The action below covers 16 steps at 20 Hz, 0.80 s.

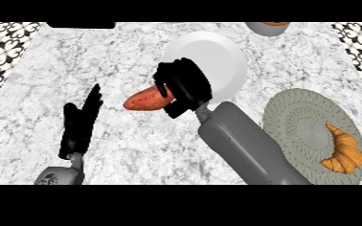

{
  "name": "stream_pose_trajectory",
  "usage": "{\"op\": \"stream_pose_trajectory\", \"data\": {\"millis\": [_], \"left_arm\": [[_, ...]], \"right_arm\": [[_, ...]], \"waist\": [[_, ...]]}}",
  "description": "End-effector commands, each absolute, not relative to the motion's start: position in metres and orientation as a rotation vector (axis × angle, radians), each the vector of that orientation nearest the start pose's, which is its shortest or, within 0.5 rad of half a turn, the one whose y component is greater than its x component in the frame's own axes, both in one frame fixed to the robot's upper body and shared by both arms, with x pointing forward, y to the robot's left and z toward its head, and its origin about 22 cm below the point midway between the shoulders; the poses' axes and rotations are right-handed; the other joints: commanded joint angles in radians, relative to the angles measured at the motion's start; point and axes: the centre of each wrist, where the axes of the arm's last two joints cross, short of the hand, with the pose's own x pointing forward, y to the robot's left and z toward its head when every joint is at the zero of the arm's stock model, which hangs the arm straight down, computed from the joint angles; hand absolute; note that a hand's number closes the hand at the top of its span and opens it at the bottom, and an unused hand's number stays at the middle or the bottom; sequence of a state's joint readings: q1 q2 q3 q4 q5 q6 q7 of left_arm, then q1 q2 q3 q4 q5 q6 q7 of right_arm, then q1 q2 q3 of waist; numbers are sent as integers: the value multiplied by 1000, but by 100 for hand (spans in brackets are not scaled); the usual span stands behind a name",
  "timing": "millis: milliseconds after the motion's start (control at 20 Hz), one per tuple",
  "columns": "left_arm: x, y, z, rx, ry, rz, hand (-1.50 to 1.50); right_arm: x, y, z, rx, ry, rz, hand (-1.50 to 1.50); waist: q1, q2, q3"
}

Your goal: Pick the sweet potato from the placemat and place it in the plate

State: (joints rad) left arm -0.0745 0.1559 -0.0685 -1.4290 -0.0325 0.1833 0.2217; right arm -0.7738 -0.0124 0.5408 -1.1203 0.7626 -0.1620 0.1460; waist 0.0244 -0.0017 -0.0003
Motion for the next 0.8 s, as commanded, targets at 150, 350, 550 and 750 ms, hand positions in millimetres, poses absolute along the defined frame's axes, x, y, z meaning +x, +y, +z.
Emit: {"op": "stream_pose_trajectory", "data": {"millis": [150, 350, 550, 750], "left_arm": [[247, 226, 0, 234, -1281, -27, 0], [244, 269, -7, 239, -1290, -46, 0], [235, 233, -8, 236, -1290, -48, 0], [252, 258, -12, 234, -1292, -30, 0]], "right_arm": [[355, -27, 135, -706, -1903, 999, 150], [368, -41, 123, -713, -1847, 955, 150], [395, -41, 136, -750, -1815, 929, 150], [422, -71, 116, -784, -1745, 947, 150]], "waist": [[-13, 0, 1], [-14, 3, 0], [-6, 4, 0], [-2, 9, 0]]}}
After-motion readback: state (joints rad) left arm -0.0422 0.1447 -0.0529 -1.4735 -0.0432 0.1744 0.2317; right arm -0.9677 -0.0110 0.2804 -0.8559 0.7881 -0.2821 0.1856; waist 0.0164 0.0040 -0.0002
